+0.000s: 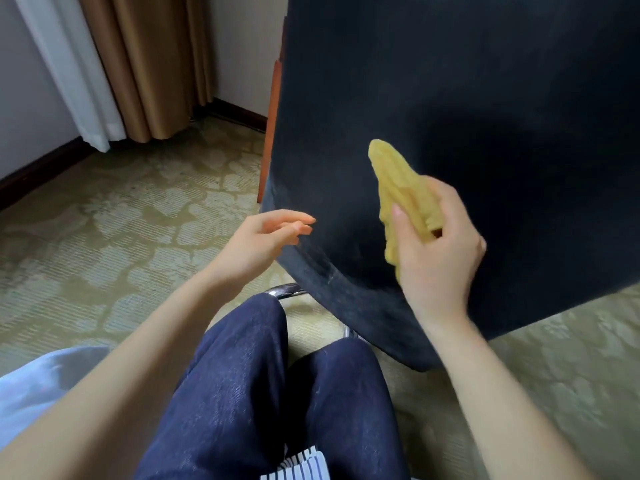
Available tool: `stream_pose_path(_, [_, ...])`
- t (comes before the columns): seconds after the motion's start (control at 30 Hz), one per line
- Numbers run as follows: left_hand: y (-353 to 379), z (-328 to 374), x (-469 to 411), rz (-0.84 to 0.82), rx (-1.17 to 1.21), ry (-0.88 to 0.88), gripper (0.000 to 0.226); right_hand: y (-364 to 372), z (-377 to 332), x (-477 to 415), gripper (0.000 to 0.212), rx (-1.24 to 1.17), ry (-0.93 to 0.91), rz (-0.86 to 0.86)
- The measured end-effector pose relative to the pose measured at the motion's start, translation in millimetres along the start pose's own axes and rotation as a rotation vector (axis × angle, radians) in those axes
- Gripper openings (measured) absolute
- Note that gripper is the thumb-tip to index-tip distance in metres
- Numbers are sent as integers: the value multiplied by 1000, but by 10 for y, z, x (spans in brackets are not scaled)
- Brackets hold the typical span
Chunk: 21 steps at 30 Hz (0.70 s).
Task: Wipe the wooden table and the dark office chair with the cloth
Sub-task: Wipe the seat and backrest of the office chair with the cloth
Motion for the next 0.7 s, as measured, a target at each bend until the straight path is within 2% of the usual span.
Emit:
stream_pose_path(0.07, [-7, -50, -1, 23, 31, -27, 21, 152, 97, -167, 22, 303, -365, 99])
stream_pose_path(0.13, [-6, -116, 1, 41, 60, -59, 21, 376, 259, -229, 22, 516, -677, 110])
stream_pose_path(0.2, [-22, -184, -17, 69, 69, -97, 22, 571, 526, -220, 20, 616, -924, -36])
stream_pose_path(0.3, [-90, -277, -39, 98, 78, -133, 22, 694, 943, -106, 23, 647, -1169, -396])
stream_pose_path(0.33, [-124, -313, -47, 101, 80, -140, 22, 719, 1029, -71, 23, 652, -1184, -500])
stream_pose_path(0.4, [-203, -382, -80, 117, 78, -158, 22, 777, 1057, -20, 18, 618, -1084, -595])
stream_pose_path(0.5, [-230, -486, -152, 96, 130, -305, 20, 906, 857, -17, 14, 453, -818, -546])
stream_pose_path(0.57, [-124, -523, -152, -32, 219, -472, 32, 919, 625, -42, 28, 359, -730, -474])
stream_pose_path(0.63, [-11, -549, -142, -138, 511, -586, 49, 943, 423, -67, 34, 307, -707, -439])
stream_pose_path(0.7, [58, -553, -133, -156, 865, -597, 57, 939, 259, -40, 21, 279, -715, -423])
Point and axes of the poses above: each hand's wrist, its own x-axis away from the middle knuckle, its own y-axis out of the palm, z = x × y, the point moved 1 cm from there along -x, towards the middle knuckle, and after that the axes turned 1 degree about y, right-handed, at the moved point
